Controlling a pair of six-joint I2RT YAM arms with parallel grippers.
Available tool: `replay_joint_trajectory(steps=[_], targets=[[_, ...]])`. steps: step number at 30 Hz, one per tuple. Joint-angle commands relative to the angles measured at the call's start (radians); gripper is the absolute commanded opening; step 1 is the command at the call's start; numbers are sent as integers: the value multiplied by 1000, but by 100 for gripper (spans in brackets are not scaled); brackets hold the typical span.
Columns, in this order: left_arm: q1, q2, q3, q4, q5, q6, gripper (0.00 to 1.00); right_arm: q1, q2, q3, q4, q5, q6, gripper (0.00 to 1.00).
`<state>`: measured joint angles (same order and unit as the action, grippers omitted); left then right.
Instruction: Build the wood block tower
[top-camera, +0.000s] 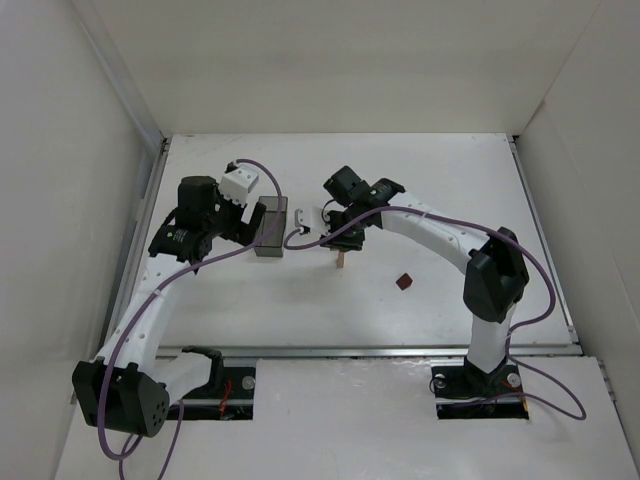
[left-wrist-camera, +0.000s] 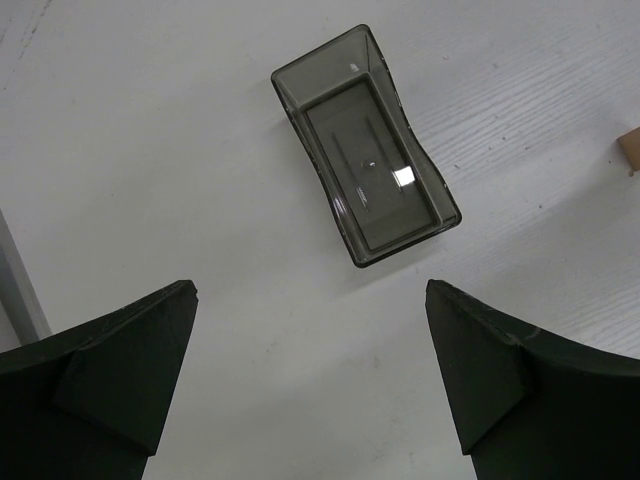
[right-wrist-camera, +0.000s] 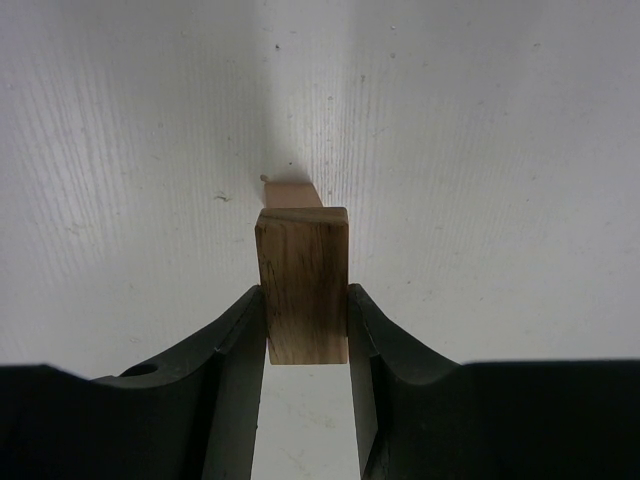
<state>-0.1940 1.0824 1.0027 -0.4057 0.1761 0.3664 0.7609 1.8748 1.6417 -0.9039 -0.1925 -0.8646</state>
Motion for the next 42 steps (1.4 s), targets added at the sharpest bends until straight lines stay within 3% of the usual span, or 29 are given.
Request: replay_joint_trajectory(steps=[1,11,19,22,28,30,31,34,40,41,42], targets=[[4,-16,-3,33,-10,8,98,11,9,4,39,-24,15,0],[4,-7,7,33,-10,8,98,11,9,-23,57,-15,15,0],[4,-7,7,33,-20,17,98,11,18,-32,66,-4,24,12],[4,-7,7,33,-20,17,98,11,18,-33,66,5,33,21],[4,-7,7,33,-20,17,99,11,0,-51,66,15,33,52],[4,-7,16,33,-20,17,99,11,0,-51,66,15,33,54],[4,-7,16,33,-20,17,99,11,-9,-51,66,15,33,65],[4,-7,16,33,-20,26,99,11,-20,-51,76,15,33,72],[4,-7,16,33,-10,26,99,11,-72,-31,103,25,64,76],[4,-7,16,33,-10,26,99,11,-86,-31,103,25,73,100],[4,-7,16,33,-10,26,99,11,-124,-31,112,25,73,100]])
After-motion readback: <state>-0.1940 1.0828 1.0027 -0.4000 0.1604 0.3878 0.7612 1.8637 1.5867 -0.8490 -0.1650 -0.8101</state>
